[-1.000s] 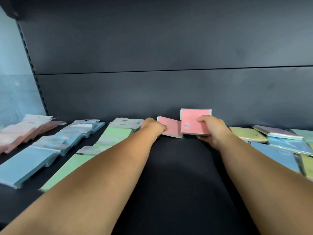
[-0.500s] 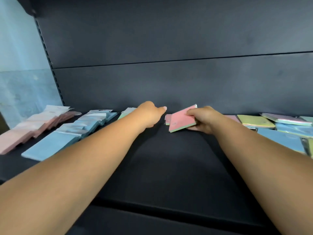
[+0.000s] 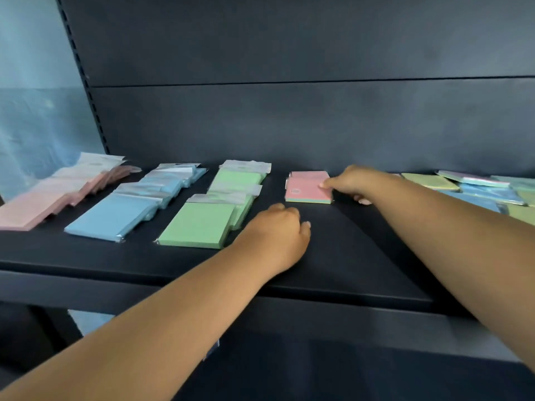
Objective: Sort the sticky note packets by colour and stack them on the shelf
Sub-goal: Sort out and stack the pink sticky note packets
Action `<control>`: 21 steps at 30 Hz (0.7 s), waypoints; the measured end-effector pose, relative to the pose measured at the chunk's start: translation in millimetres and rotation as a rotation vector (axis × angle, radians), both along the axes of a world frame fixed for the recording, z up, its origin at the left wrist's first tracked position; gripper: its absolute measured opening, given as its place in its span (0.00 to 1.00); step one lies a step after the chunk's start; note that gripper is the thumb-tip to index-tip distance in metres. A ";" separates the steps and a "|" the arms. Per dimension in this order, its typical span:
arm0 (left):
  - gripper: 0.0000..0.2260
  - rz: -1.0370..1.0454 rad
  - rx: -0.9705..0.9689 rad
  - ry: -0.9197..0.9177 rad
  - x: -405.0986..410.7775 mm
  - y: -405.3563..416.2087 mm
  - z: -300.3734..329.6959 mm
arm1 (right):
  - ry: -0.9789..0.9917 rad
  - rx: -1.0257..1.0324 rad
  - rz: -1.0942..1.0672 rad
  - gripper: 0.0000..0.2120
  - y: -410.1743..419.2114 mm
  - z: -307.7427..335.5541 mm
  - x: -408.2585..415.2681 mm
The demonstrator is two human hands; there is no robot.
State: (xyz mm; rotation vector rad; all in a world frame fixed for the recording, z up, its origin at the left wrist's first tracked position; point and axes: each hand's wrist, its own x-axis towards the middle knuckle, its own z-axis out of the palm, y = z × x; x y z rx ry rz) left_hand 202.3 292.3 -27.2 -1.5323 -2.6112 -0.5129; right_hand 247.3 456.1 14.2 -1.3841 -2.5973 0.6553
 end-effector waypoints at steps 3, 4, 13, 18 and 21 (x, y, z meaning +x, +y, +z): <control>0.18 -0.045 -0.047 0.072 -0.1 -0.2 0.7 | -0.002 -0.080 -0.061 0.17 6.7 3.5 25.1; 0.18 -0.052 -0.072 0.082 0.3 0.0 3.6 | 0.001 -0.090 -0.086 0.18 10.3 6.7 36.6; 0.23 -0.032 -0.058 -0.186 20.4 66.8 46.8 | 0.088 -0.056 -0.219 0.17 41.9 32.9 142.4; 0.19 0.004 0.022 -0.529 41.6 127.7 45.2 | 0.203 0.019 -0.151 0.17 62.8 33.5 180.9; 0.26 0.118 0.012 -0.396 51.7 156.8 45.2 | 0.128 0.174 -0.025 0.20 76.3 33.7 200.0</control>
